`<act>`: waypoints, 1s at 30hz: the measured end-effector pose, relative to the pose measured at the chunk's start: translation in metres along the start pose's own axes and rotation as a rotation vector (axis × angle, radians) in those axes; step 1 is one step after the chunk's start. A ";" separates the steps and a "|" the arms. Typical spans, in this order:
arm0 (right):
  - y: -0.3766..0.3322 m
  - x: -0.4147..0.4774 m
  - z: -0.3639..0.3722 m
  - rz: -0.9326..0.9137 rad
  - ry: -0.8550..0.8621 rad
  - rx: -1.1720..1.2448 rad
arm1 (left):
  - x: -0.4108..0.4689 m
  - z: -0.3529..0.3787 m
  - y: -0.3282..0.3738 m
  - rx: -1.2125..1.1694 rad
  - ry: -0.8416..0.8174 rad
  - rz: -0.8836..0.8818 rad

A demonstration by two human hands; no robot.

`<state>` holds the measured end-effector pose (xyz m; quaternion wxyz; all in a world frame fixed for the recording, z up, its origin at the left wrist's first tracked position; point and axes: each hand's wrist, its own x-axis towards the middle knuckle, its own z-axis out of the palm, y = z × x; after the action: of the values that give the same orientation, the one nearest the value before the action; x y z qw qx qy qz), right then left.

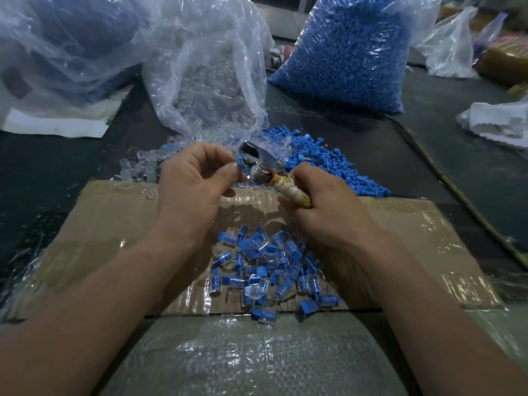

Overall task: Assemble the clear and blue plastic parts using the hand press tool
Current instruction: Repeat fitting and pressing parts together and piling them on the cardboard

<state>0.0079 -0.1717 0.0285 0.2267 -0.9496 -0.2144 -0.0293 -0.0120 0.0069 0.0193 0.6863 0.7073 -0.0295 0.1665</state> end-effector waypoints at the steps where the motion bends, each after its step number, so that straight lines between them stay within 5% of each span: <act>1: -0.001 0.000 0.000 -0.002 0.003 -0.005 | 0.000 0.000 0.000 0.013 0.008 0.008; 23: 0.014 0.003 -0.005 0.042 0.065 -0.004 | 0.000 -0.003 0.008 -0.019 0.049 -0.032; 30: 0.014 0.002 -0.014 0.127 -0.098 -0.018 | -0.009 -0.002 0.017 -0.060 -0.299 -0.152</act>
<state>0.0160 -0.1884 0.0360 0.2088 -0.9636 -0.1645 0.0298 -0.0254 0.0065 0.0332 0.7056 0.7037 -0.0824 0.0061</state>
